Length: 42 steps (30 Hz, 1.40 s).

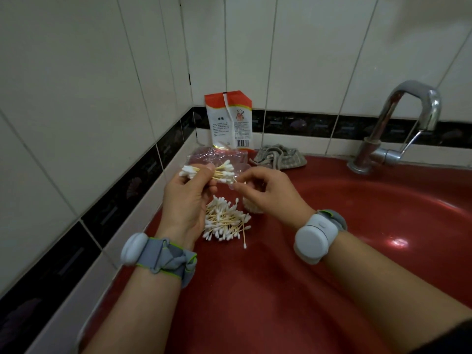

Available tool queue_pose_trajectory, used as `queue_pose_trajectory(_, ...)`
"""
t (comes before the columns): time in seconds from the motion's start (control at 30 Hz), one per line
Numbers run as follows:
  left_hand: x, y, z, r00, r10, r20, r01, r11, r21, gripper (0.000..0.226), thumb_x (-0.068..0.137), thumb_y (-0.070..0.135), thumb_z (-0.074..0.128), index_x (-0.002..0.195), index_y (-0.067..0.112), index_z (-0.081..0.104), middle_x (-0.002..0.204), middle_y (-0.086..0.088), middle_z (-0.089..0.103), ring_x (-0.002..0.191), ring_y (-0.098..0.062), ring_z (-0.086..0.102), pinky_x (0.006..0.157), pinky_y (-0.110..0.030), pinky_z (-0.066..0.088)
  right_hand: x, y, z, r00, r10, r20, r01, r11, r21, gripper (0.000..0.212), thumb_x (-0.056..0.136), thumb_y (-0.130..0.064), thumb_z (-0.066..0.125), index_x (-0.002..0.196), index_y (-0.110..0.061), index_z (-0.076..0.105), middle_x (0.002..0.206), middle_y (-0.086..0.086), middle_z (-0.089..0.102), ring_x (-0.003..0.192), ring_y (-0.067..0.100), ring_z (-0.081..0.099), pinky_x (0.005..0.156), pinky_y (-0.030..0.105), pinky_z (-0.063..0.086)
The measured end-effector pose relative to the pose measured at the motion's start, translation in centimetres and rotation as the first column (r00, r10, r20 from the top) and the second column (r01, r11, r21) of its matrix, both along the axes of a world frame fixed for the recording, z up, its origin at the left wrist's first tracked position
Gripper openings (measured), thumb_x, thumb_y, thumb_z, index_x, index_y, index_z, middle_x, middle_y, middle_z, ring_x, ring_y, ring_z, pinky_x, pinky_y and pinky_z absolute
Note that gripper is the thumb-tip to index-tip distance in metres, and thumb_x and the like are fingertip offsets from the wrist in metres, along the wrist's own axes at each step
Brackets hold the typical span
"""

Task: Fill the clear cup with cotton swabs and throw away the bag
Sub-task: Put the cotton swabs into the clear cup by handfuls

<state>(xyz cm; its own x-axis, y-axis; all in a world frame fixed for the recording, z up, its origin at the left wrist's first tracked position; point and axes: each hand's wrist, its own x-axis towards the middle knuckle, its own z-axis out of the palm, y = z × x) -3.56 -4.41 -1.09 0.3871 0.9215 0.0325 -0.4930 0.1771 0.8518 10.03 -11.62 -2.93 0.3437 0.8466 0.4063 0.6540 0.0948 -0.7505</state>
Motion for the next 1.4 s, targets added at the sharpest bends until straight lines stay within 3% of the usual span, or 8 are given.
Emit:
queue_pose_trajectory(0.2,-0.7,0.7,-0.3,1.000,-0.013,-0.020,0.013,1.000,0.009,0.020,0.086,-0.001,0.059,0.071,0.012,0.055,0.056,0.004,0.055,0.050,-0.005,0.049,0.045,-0.012,0.042,0.7,-0.2,-0.5,0.992,-0.067,-0.108,0.067,0.998,0.001,0.010,0.087,-0.019,0.065,0.081,-0.011,0.064,0.063,-0.004,0.054,0.056,0.004,0.047,0.058,0.019,0.041)
queue_pose_trajectory(0.47,-1.2,1.2,-0.8,0.890,-0.137,-0.435,0.279,0.918,0.282,0.016,0.080,-0.003,0.064,0.071,0.009,0.064,0.057,0.001,0.057,0.051,-0.009,0.049,0.045,-0.016,0.042,0.7,0.1,0.2,0.997,0.036,-0.075,-0.037,0.999,-0.010,0.005,0.084,-0.013,0.069,0.087,-0.010,0.072,0.072,-0.002,0.067,0.067,0.008,0.061,0.069,0.027,0.051)
queue_pose_trajectory(0.67,-1.2,1.1,-1.1,0.902,-0.147,-0.406,0.270,0.925,0.266,0.017,0.079,-0.004,0.066,0.086,0.012,0.064,0.074,-0.009,0.059,0.054,-0.012,0.052,0.046,-0.017,0.044,0.2,0.1,0.1,0.993,0.085,0.084,-0.086,0.996,0.012,0.010,0.083,-0.013,0.070,0.091,-0.011,0.075,0.077,-0.014,0.062,0.077,0.002,0.059,0.070,0.009,0.040)
queue_pose_trajectory(0.83,-1.3,1.4,-1.4,0.936,-0.173,-0.305,0.253,0.936,0.244,0.017,0.081,-0.003,0.063,0.072,0.011,0.061,0.065,-0.007,0.052,0.053,-0.013,0.047,0.047,-0.019,0.042,-0.2,0.0,0.3,0.999,0.033,-0.012,-0.033,0.998,-0.044,0.028,0.095,-0.034,0.050,0.091,-0.016,0.071,0.081,-0.002,0.069,0.080,0.010,0.064,0.077,0.037,0.051)
queue_pose_trajectory(0.97,-0.7,1.1,-1.6,0.964,-0.150,-0.218,0.194,0.962,0.194,0.017,0.083,-0.003,0.061,0.073,0.010,0.058,0.058,-0.003,0.051,0.051,-0.013,0.046,0.048,-0.020,0.041,-1.1,0.2,0.1,0.988,0.004,-0.157,-0.017,0.996,-0.085,0.041,0.099,-0.045,0.031,0.105,-0.020,0.063,0.082,0.006,0.070,0.071,0.016,0.065,0.070,0.033,0.049)
queue_pose_trajectory(1.1,0.3,0.1,-2.0,0.981,-0.123,-0.148,0.145,0.979,0.142,0.017,0.084,-0.002,0.060,0.075,0.011,0.055,0.063,-0.003,0.051,0.052,-0.009,0.047,0.048,-0.018,0.041,-2.3,0.8,-0.3,0.953,0.021,-0.303,-0.056,0.993,-0.107,0.064,0.085,-0.069,0.024,0.122,-0.030,0.059,0.123,-0.006,0.061,0.116,0.009,0.055,0.106,0.039,0.038)
queue_pose_trajectory(1.23,0.9,-0.2,-2.0,0.988,-0.110,-0.106,0.121,0.987,0.105,0.015,0.086,-0.001,0.059,0.077,0.011,0.055,0.068,-0.004,0.054,0.053,-0.007,0.051,0.050,-0.017,0.044,-3.1,0.8,0.0,0.905,0.088,-0.416,-0.128,0.989,-0.069,0.034,0.098,-0.049,0.025,0.096,-0.049,0.059,0.113,-0.021,0.056,0.118,0.005,0.050,0.111,0.040,0.033)
queue_pose_trajectory(1.4,0.1,0.3,-1.8,0.989,-0.115,-0.094,0.123,0.989,0.083,0.019,0.085,-0.005,0.057,0.073,0.010,0.056,0.067,-0.003,0.056,0.053,-0.007,0.053,0.049,-0.016,0.046,-0.5,0.3,-0.4,0.946,0.001,-0.325,0.050,0.988,0.149,0.030,0.097,-0.027,0.038,0.124,-0.033,0.051,0.124,-0.012,0.054,0.122,0.006,0.049,0.109,0.037,0.036)
